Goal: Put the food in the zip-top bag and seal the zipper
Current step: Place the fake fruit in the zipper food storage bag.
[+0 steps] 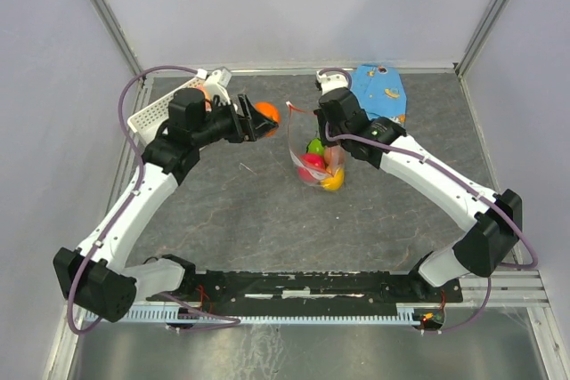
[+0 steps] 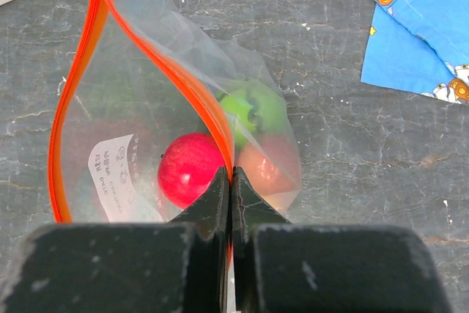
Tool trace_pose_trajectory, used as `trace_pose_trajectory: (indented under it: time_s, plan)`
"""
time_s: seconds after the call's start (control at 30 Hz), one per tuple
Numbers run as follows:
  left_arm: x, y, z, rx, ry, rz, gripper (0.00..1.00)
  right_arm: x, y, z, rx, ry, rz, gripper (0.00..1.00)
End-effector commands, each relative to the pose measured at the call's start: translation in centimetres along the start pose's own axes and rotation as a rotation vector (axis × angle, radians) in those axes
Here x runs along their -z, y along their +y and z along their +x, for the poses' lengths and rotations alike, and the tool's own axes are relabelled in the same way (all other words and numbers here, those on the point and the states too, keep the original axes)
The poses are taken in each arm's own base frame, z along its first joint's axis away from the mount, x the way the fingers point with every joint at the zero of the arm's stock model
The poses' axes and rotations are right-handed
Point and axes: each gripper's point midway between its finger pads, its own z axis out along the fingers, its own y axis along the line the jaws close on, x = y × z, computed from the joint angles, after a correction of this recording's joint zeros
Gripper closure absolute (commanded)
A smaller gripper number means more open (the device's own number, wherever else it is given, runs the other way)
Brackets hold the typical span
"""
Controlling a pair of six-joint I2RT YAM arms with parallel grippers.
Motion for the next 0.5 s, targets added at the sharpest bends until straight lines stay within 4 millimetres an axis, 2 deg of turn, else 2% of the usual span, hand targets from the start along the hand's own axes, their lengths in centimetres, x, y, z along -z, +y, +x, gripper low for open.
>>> trace_pose_trajectory:
  time_s: [0.0, 0.07, 0.2, 0.47]
  plan:
    - [-0.1, -5.6, -2.3, -0.137, -0.112, 0.191, 0.55, 1.9, 1.0, -2.8, -0.037, -0.073, -0.059, 0.98]
    - [-0.7, -6.7, -2.0, -0.188, -0.117, 0.223, 0.55, 2.4, 1.1, -3.2, -0.041, -0.083, -0.072, 0.98]
    - [-1.9, -7.7, -1.2, -0.282, -0.116, 0.262, 0.55, 3.0, 1.2, -3.7, -0.043, -0.088, -0.087, 0.99]
    - [-3.7, -6.4, 0.7, -0.434, -0.102, 0.271, 0.55, 3.9, 1.8, -4.2, -0.059, -0.090, -0.128, 0.98]
